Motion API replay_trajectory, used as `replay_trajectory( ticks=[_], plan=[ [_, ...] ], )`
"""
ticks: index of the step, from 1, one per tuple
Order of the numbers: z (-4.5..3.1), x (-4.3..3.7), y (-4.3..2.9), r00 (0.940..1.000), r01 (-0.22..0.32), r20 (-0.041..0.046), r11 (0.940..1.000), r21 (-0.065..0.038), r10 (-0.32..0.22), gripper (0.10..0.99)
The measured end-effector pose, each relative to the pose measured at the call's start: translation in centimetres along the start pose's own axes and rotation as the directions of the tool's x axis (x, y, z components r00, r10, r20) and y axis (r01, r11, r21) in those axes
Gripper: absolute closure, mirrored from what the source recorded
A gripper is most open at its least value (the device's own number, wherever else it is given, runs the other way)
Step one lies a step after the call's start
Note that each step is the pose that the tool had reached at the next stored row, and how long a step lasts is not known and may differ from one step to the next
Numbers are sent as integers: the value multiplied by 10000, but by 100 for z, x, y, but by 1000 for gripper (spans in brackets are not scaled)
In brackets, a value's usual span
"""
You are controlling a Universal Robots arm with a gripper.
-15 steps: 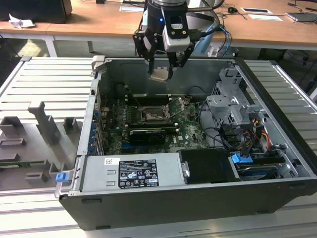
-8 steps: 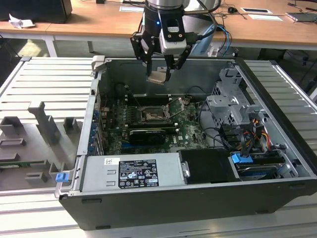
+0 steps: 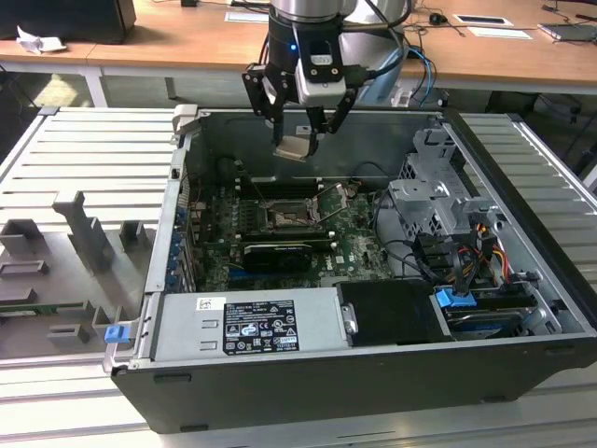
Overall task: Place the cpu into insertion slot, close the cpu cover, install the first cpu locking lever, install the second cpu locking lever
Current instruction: 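Place the cpu into insertion slot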
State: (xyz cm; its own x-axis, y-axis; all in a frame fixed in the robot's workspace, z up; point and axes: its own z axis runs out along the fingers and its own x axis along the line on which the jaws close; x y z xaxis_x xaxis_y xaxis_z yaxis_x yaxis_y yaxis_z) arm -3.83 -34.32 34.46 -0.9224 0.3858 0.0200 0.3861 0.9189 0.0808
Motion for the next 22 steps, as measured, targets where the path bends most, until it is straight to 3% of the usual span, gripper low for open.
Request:
replay_trajectory(
  ticks=[6,13,20,22],
  plan=[
    [46,41,-21,9999,-118,9,9999,-4,118,557],
    [125,52,-33,9958,-910,73,9959,-21,910,557],
    [193,53,-39,9837,-1793,143,9838,-48,1794,557],
    [209,54,-41,9778,-2088,165,9779,-58,2088,557]
  ],
)
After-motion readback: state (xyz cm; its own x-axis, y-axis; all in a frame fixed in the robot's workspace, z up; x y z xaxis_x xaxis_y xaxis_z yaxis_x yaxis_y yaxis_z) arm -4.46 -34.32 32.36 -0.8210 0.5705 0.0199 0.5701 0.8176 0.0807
